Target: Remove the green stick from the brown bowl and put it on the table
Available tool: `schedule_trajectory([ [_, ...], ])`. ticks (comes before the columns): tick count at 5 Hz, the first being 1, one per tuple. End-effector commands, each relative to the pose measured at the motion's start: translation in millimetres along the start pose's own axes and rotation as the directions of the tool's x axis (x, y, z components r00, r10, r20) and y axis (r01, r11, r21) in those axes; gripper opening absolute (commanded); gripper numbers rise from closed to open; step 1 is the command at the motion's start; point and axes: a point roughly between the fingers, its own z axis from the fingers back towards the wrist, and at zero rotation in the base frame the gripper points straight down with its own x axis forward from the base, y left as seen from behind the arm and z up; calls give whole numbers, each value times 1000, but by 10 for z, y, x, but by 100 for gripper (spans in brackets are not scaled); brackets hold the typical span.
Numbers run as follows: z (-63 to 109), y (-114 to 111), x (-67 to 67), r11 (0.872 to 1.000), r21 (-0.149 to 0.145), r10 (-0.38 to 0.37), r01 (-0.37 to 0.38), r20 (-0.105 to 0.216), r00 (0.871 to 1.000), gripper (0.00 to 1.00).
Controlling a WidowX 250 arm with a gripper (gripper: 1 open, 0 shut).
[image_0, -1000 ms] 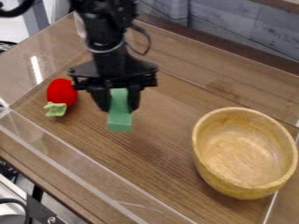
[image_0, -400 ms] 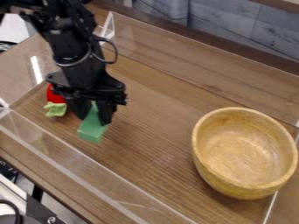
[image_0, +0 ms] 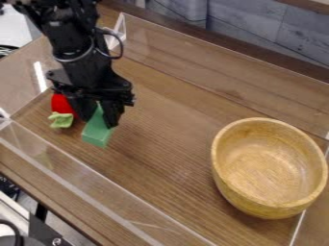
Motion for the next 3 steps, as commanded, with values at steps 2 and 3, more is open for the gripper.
schedule_trajectory([
  [2, -129, 3, 52, 999, 5, -39, 39, 18, 999, 0],
  [3, -199, 32, 47, 998, 2, -65, 65, 9, 998, 0],
])
